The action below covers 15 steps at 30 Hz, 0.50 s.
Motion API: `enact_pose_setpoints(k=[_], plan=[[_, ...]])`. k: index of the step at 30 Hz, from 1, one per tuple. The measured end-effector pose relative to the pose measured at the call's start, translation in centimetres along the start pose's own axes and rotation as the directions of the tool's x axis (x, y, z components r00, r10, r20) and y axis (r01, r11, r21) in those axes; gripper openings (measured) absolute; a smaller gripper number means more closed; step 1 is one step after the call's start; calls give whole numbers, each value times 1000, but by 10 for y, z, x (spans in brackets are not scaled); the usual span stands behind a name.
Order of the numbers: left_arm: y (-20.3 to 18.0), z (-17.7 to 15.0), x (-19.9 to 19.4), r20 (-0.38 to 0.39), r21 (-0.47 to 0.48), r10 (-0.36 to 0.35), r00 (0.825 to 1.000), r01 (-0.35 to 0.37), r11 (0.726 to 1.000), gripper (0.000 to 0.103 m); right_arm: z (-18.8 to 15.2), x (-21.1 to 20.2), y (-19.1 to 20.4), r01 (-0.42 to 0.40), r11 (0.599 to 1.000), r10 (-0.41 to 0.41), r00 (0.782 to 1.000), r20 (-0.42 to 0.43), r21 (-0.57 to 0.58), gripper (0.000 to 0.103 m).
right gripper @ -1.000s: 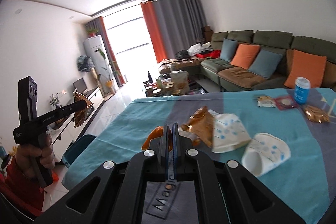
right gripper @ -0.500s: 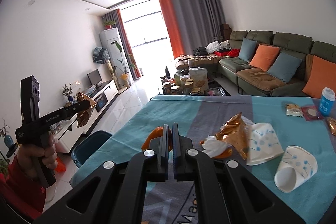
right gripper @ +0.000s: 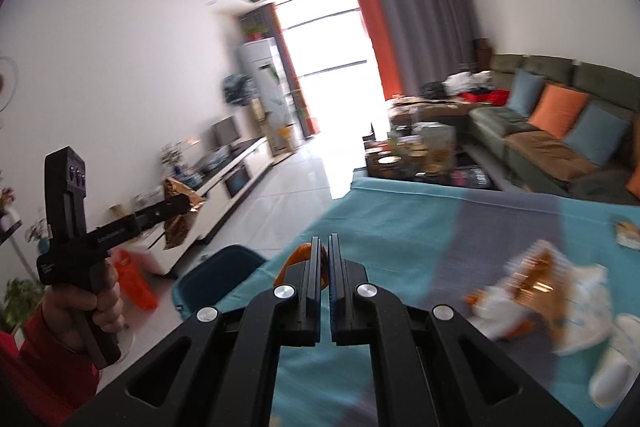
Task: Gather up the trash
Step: 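Carry the gold wrapper and orange peel to the teal bin and open both grippers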
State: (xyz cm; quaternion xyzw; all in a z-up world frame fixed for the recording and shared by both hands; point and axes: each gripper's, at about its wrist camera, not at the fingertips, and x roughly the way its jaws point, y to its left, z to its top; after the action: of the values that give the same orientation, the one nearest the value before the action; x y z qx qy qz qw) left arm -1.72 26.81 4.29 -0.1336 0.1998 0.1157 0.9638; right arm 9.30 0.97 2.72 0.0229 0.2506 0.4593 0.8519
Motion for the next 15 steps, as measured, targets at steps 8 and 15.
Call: enact_pose_setpoints(k=[8, 15], plan=[[72, -24, -5, -75, -82, 173, 982, -179, 980, 32, 24, 94, 47, -168, 985, 161, 979, -128, -43, 2], [121, -59, 15, -174, -134, 219, 960, -243, 961, 32, 30, 180, 87, -235, 971, 212, 935, -284, -49, 2]])
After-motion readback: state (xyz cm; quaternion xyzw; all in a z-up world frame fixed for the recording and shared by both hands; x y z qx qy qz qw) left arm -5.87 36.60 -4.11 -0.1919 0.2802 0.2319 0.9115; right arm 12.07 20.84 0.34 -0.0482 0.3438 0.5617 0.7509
